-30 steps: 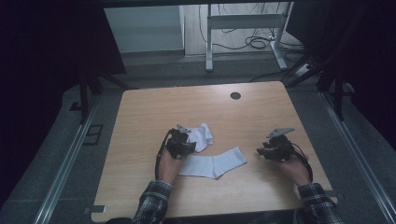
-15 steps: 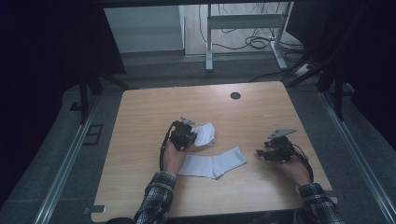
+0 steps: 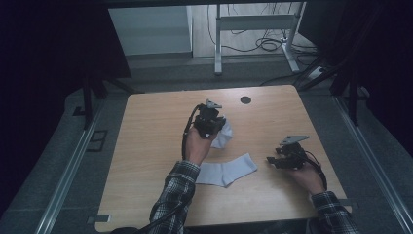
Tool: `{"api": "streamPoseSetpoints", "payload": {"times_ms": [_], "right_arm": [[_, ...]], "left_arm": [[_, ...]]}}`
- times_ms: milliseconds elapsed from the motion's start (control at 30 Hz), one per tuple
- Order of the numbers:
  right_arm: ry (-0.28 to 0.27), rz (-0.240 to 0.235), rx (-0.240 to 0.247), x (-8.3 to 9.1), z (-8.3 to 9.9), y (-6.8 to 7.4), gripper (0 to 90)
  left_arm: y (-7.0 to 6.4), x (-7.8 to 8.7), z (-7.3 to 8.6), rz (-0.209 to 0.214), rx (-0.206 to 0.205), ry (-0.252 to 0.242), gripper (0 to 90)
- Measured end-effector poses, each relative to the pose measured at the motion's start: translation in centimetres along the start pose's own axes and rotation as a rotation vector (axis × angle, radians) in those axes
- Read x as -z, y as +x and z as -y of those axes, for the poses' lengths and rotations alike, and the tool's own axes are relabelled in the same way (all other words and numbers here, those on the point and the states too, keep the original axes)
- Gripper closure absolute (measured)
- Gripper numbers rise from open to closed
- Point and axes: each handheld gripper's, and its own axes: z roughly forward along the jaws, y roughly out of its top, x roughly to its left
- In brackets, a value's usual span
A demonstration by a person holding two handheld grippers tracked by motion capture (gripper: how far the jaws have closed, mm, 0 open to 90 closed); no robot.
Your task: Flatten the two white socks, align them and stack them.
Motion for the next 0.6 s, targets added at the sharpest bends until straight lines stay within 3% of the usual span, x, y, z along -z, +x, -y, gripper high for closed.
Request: {"api": "streamPoseSetpoints", "payload": {"times_ms": [267, 333, 467, 533, 600], "right_arm": [[-0.001, -0.003, 0.004, 0.0, 0.0, 0.0, 41.0], [-0.002, -0.003, 0.004, 0.0, 0.0, 0.0, 41.0], [-0.004, -0.003, 0.006, 0.0, 0.0, -0.1, 41.0], [-0.005, 0.000, 0.006, 0.0, 0.0, 0.0, 40.9], [-0.005, 0.001, 0.007, 0.0, 0.0, 0.0, 40.9]], "left_arm": [[-2.1, 0.9, -3.3, 0.024, -0.045, -0.060, 84.7], [-2.4, 1.9, -4.4, 0.027, -0.053, -0.084, 84.6], [-2.7, 4.4, -6.2, 0.041, -0.056, -0.180, 84.6], [-2.6, 5.7, -6.6, 0.044, -0.049, -0.214, 84.6], [-2.3, 6.0, -6.4, 0.035, -0.043, -0.215, 84.6]]}}
